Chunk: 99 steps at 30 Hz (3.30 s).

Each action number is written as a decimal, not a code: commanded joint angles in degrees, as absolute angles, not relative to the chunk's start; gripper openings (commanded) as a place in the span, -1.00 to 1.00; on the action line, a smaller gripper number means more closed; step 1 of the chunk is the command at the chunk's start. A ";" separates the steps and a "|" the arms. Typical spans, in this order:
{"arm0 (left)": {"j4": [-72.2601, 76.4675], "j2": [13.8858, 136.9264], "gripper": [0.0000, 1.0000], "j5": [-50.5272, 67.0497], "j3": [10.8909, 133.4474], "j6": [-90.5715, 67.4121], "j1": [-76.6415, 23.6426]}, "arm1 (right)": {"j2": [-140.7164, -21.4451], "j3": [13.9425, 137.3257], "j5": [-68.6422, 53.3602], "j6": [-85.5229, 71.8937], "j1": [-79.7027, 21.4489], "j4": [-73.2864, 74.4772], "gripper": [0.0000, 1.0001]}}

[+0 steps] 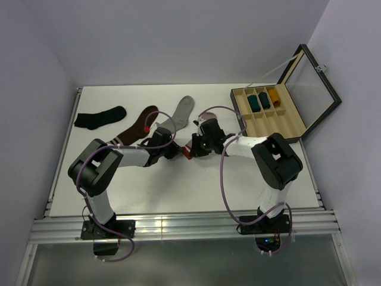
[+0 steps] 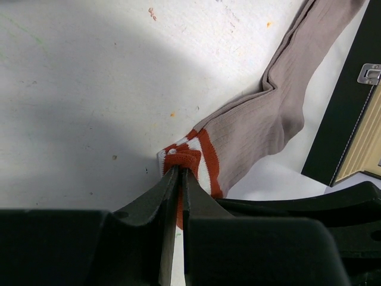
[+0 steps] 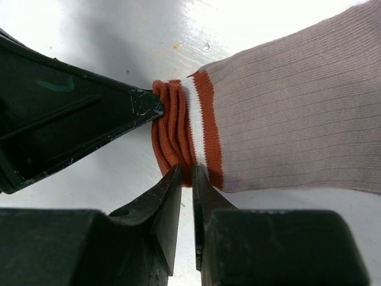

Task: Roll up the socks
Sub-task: Roll the sock at the center of the board.

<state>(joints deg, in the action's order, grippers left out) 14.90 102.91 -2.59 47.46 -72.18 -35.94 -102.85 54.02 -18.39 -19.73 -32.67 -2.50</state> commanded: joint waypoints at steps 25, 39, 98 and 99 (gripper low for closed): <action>4.31 104.33 -0.72 -8.09 53.35 -67.50 -36.83 | -97.73 54.49 -2.90 -12.04 -41.84 -3.34 -0.32; 4.57 103.36 -0.72 -8.53 53.52 -67.06 -37.09 | -101.95 56.60 -2.72 -12.83 -41.75 -2.99 -0.37; 21.18 106.96 -0.33 -1.05 49.48 -62.75 -35.24 | -114.79 59.50 -38.32 -32.96 -21.89 -3.78 -1.00; 21.18 107.31 -0.34 -0.97 49.83 -62.75 -35.16 | -114.96 59.59 -38.23 -32.96 -21.97 -3.69 -1.00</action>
